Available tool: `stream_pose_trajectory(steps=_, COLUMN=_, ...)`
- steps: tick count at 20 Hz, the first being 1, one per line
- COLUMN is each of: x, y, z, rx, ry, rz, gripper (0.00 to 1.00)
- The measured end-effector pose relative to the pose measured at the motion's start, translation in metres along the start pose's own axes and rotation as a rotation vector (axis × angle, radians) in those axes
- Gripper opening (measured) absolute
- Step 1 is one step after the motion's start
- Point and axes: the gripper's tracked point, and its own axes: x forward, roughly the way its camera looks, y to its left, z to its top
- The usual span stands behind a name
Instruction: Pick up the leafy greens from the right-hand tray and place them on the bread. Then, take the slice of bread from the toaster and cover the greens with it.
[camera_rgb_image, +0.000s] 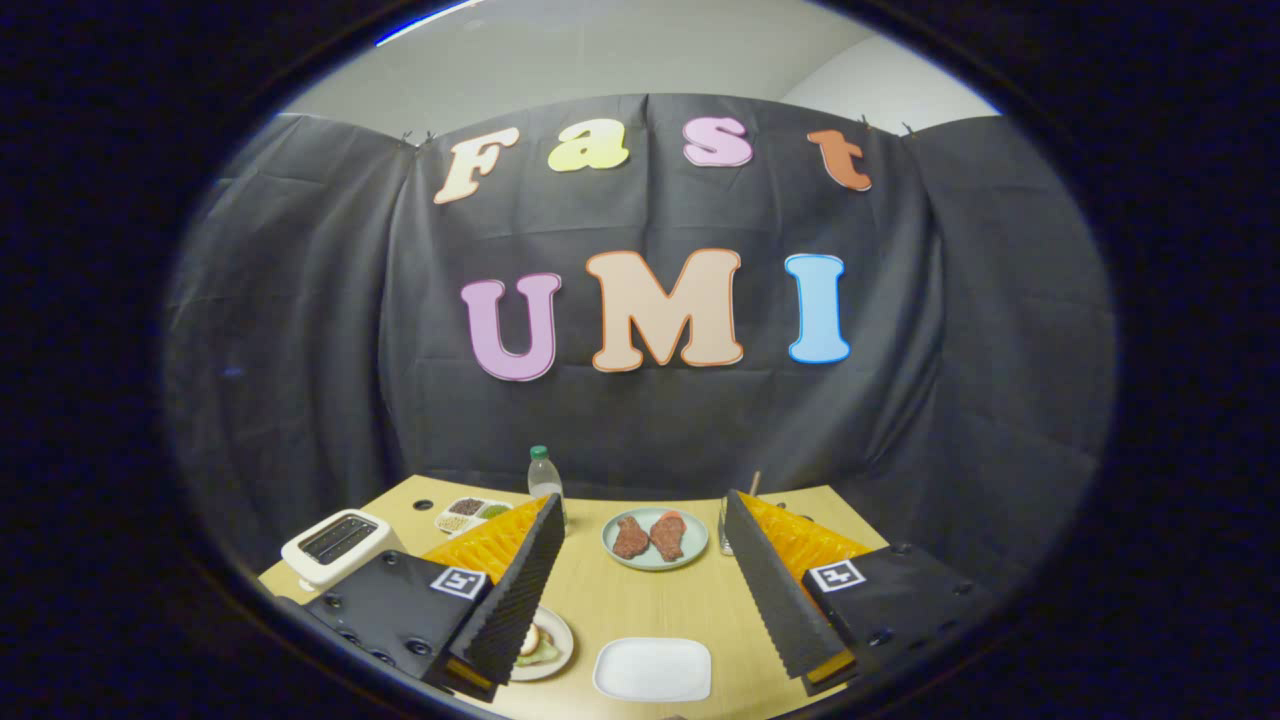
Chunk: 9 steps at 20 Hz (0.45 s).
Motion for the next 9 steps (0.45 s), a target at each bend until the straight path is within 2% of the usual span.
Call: stream_pose_trajectory(steps=9, x=-0.012, y=-0.009, z=0.015, rx=-0.007, ry=-0.066, rz=-0.039, gripper=1.0)
